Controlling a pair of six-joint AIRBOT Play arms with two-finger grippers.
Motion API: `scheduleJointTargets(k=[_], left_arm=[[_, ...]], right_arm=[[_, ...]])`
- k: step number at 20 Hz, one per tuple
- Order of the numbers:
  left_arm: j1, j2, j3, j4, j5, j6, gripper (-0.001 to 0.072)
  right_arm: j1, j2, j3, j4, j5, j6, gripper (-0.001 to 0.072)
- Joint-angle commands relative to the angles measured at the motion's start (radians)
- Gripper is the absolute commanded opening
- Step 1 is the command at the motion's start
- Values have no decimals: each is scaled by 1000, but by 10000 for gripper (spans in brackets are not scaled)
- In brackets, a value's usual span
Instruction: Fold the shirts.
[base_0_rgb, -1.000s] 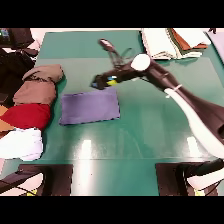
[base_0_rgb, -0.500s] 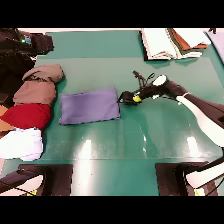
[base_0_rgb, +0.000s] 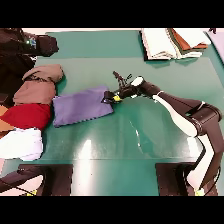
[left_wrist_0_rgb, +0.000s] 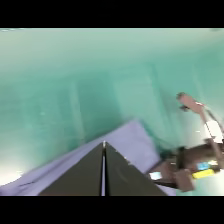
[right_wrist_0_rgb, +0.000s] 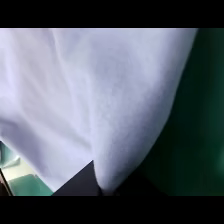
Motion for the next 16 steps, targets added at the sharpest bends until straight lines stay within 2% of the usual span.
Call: scheduleJointTargets(k=[1, 6, 12, 16], left_arm=[[-59, 0, 0, -4, 2, 0, 23], [-175, 0, 0, 34, 10, 0, 23], [-182, 0, 0, 33, 11, -22, 23], [-182, 0, 0, 33, 38, -53, 23]], right_arm=[[-43, 49, 37, -68, -24, -9, 13], [-336, 350, -179, -221, -23, -8, 13], [-880, 694, -434, -400, 18, -8, 13], [-1247, 814, -548, -411, -25, -9, 13]])
